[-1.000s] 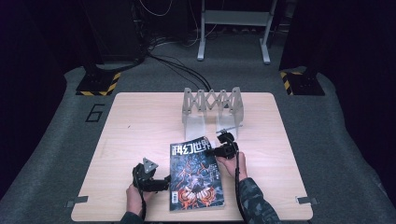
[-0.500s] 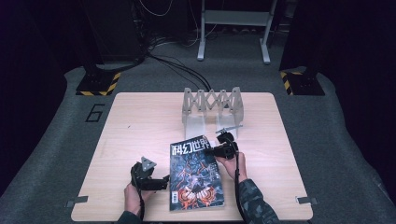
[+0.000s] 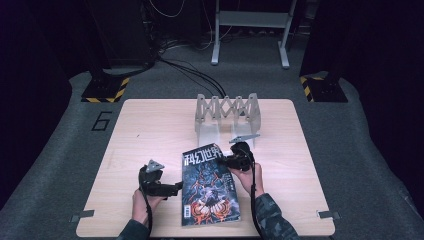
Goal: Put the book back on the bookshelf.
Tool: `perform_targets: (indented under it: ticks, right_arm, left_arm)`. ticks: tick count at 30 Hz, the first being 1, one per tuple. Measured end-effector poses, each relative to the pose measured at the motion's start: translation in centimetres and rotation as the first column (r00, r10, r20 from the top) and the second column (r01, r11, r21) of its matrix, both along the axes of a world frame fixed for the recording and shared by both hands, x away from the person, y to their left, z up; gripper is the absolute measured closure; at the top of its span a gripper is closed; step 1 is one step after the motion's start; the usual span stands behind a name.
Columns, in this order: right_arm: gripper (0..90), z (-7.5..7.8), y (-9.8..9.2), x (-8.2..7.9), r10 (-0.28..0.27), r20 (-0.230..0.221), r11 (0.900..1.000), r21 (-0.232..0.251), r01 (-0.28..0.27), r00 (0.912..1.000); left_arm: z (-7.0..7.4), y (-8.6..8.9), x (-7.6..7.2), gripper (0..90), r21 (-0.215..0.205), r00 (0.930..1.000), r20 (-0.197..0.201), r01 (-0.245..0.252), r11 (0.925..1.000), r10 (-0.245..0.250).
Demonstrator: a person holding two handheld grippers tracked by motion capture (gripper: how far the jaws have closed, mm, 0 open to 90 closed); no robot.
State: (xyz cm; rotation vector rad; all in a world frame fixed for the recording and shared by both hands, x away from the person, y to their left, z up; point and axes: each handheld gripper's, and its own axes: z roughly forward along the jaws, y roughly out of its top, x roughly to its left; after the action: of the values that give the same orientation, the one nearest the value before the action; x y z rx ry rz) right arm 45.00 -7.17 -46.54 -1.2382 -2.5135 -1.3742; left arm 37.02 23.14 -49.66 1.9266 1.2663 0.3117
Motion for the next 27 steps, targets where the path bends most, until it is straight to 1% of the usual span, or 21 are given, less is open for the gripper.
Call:
perform_targets:
  ticks: [1, 5, 6, 7, 8, 9, 12, 13, 14, 15, 17, 18, 19, 20, 21, 22, 23, 24, 25, 26, 27]
  right_arm:
    - [88.6, 0.1, 0.0, 0.0, -0.001, 0.011, 1.0, 0.008, 0.001, 0.9999]
    - [88.7, 0.4, 0.0, -0.3, -0.001, 0.017, 1.0, 0.018, 0.0, 0.9999]
    - [88.7, 0.6, -0.1, -0.5, 0.005, 0.034, 1.0, 0.027, -0.006, 0.9994]
    - [88.7, 0.7, -0.1, -0.6, 0.003, 0.038, 0.999, 0.031, -0.005, 0.9993]
    - [88.7, 0.8, -0.1, -0.7, 0.005, 0.049, 0.999, 0.033, -0.007, 0.9988]
    - [88.7, 0.8, 0.0, -0.7, 0.005, 0.07, 0.999, 0.033, -0.007, 0.9976]
    - [88.7, 1.0, 0.0, -1.0, 0.004, 0.08, 0.999, 0.039, -0.007, 0.9968]
    - [88.7, 1.2, 0.0, -1.2, 0.006, 0.091, 0.999, 0.048, -0.01, 0.9958]
    - [88.7, 1.3, 0.0, -1.3, 0.007, 0.097, 0.999, 0.05, -0.012, 0.9953]
    - [88.7, 1.4, 0.0, -1.3, 0.011, 0.103, 0.998, 0.056, -0.017, 0.9946]
    - [88.7, 1.7, 0.1, -1.6, 0.016, 0.11, 0.998, 0.055, -0.023, 0.9938]
    - [88.7, 1.8, 0.2, -1.7, 0.016, 0.127, 0.998, 0.057, -0.024, 0.9917]
    - [88.7, 1.9, 0.1, -1.8, 0.018, 0.139, 0.998, 0.058, -0.027, 0.9901]
    - [88.7, 2.0, 0.1, -2.0, 0.017, 0.141, 0.998, 0.065, -0.026, 0.9899]
    - [88.7, 2.0, 0.1, -2.0, 0.015, 0.15, 0.997, 0.067, -0.026, 0.9886]
    - [88.7, 2.1, 0.1, -2.2, 0.013, 0.146, 0.997, 0.072, -0.024, 0.9892]
    - [88.7, 2.2, 0.0, -2.2, 0.017, 0.159, 0.997, 0.071, -0.029, 0.9871]
    - [88.6, 2.3, 0.0, -2.3, 0.018, 0.161, 0.997, 0.073, -0.03, 0.9869]
    - [88.6, 2.3, 0.0, -2.3, 0.018, 0.161, 0.997, 0.073, -0.03, 0.9869]
    - [88.7, 2.5, 0.0, -2.5, 0.021, 0.177, 0.997, 0.076, -0.034, 0.984]
    - [88.6, 2.6, 0.0, -2.6, 0.024, 0.186, 0.997, 0.073, -0.038, 0.9823]
  left_arm:
    - [0.0, -0.1, 0.1, 0.0, 0.0, 1.0, -0.003, 0.006, 1.0, -0.006]
    - [0.0, -0.4, 0.5, 0.0, -0.009, 0.9995, -0.018, 0.024, 0.9997, -0.024]
    - [0.0, -0.6, 0.9, 0.0, -0.024, 0.9978, -0.04, 0.051, 0.9984, -0.052]
    - [0.0, -0.8, 1.0, 0.1, -0.034, 0.9977, -0.043, 0.05, 0.9982, -0.051]
    - [0.0, -0.8, 1.0, 0.1, -0.034, 0.9977, -0.043, 0.05, 0.9982, -0.051]
    - [-0.1, -1.2, 1.3, 0.1, -0.035, 0.9965, -0.051, 0.065, 0.9973, -0.067]
    - [-0.2, -1.4, 1.6, 0.2, -0.034, 0.9944, -0.064, 0.082, 0.9961, -0.084]
    - [-0.3, -1.9, 1.9, 0.2, -0.067, 0.9928, -0.087, 0.077, 0.9948, -0.083]
    - [-0.3, -1.9, 1.9, 0.4, -0.067, 0.9928, -0.087, 0.077, 0.9948, -0.083]
    - [-0.4, -2.2, 2.0, 0.8, -0.071, 0.9905, -0.097, 0.091, 0.9933, -0.098]
    - [-0.5, -2.5, 2.1, 1.8, -0.067, 0.9895, -0.1, 0.098, 0.9929, -0.105]
    - [-0.5, -2.5, 2.1, 2.2, -0.067, 0.9895, -0.1, 0.098, 0.9929, -0.105]
    - [-0.6, -2.7, 2.2, 2.7, -0.071, 0.9864, -0.11, 0.115, 0.9908, -0.122]
    - [-0.7, -2.8, 2.2, 3.1, -0.077, 0.9866, -0.112, 0.11, 0.9909, -0.119]
    - [-0.7, -2.8, 2.2, 3.7, -0.081, 0.9844, -0.117, 0.122, 0.9892, -0.131]
    - [-0.7, -2.8, 2.2, 4.0, -0.081, 0.9844, -0.117, 0.122, 0.9892, -0.131]
    - [-0.8, -3.0, 2.3, 4.4, -0.084, 0.9838, -0.12, 0.124, 0.9887, -0.133]
    - [-0.8, -3.1, 2.3, 5.0, -0.082, 0.9821, -0.121, 0.135, 0.9874, -0.145]
    - [-0.8, -3.1, 2.3, 5.2, -0.082, 0.9821, -0.121, 0.135, 0.9874, -0.145]
    - [-0.9, -3.3, 2.4, 5.3, -0.076, 0.9806, -0.123, 0.144, 0.9866, -0.153]
    - [-0.9, -3.5, 2.4, 5.5, -0.082, 0.98, -0.128, 0.143, 0.9863, -0.153]
